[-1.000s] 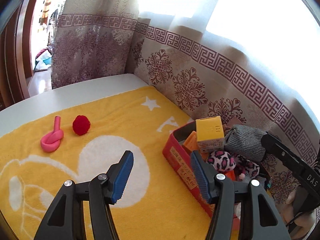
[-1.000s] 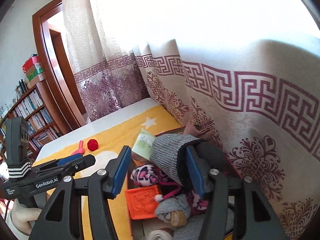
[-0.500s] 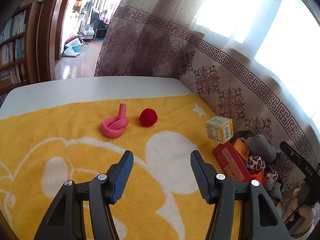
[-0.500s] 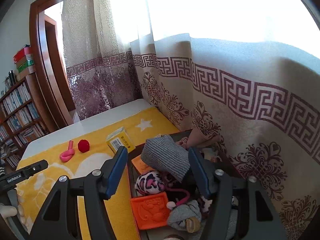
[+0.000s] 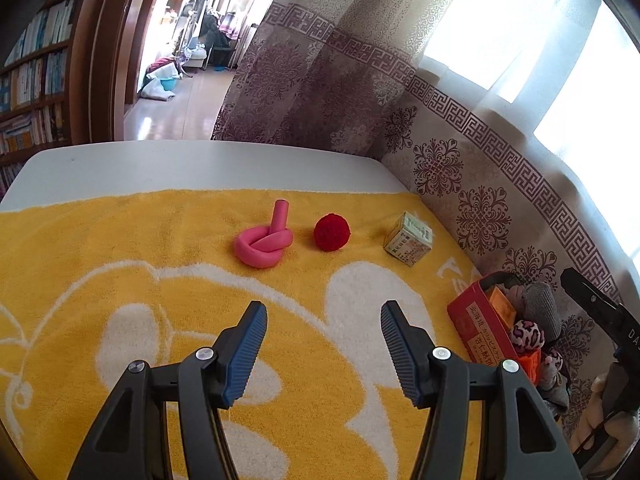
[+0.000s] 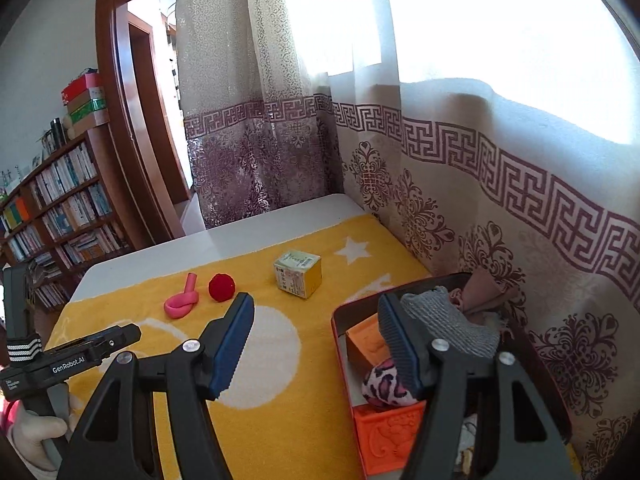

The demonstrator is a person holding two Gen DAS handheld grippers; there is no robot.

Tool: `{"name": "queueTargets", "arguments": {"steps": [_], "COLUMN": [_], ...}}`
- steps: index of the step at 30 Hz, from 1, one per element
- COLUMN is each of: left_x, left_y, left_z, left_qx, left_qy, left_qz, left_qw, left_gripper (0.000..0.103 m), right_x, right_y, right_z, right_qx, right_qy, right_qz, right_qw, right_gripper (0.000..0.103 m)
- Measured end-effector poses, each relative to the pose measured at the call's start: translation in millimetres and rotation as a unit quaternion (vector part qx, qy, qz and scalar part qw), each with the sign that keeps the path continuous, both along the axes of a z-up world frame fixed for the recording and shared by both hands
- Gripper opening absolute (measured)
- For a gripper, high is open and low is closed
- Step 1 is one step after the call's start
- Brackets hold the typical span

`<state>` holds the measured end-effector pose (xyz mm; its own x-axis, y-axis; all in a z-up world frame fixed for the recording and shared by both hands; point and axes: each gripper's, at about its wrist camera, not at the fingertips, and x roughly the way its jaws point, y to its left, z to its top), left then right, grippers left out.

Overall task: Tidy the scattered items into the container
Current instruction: 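Move both grippers back toward the pink foam knot and green-white box, then grasp the green-white medicine box with the right gripper while the left approaches the pink foam knot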

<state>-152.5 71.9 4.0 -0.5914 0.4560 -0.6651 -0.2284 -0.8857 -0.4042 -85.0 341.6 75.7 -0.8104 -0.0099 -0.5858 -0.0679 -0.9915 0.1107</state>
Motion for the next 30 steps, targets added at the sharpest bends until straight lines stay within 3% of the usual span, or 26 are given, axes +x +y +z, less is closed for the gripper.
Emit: {"name": "queueTargets", "arguments": {"steps": [2, 14, 22, 30], "left_x": [-4.0, -65.3, -107.3, -125.6], "left_y": [-5.0, -5.5, 20.2, 24.3], "left_z": [-2.3, -30.8, -58.6, -72.8], "left_qx": [-0.004, -0.055, -0.071, -0.081], "left_qy": [-0.003, -0.031, -0.054, -0.048], "left_qz": [0.006, 0.022, 0.01, 0.007], "left_qw": [1.0, 0.9978, 0.996, 0.9955], "left_gripper": [0.061, 0.061, 0.061, 0.061], "right_x": [-19.3, -122.8, -176.8, -211.8], "right_y": [-5.1, -18.2, -11.7, -6.9], "right_z": [-5.0, -43.5, -75.3, -103.7], "right_qx": [-0.017, -0.041, -0.024, -0.057], "right_qy": [-0.018, -0.123, -0.177, -0.228], "right_qz": [0.009, -0.01, -0.032, -0.032], "right_qw": [1.0, 0.992, 0.983, 0.971], "right_gripper": [0.078, 0.078, 0.078, 0.078]}}
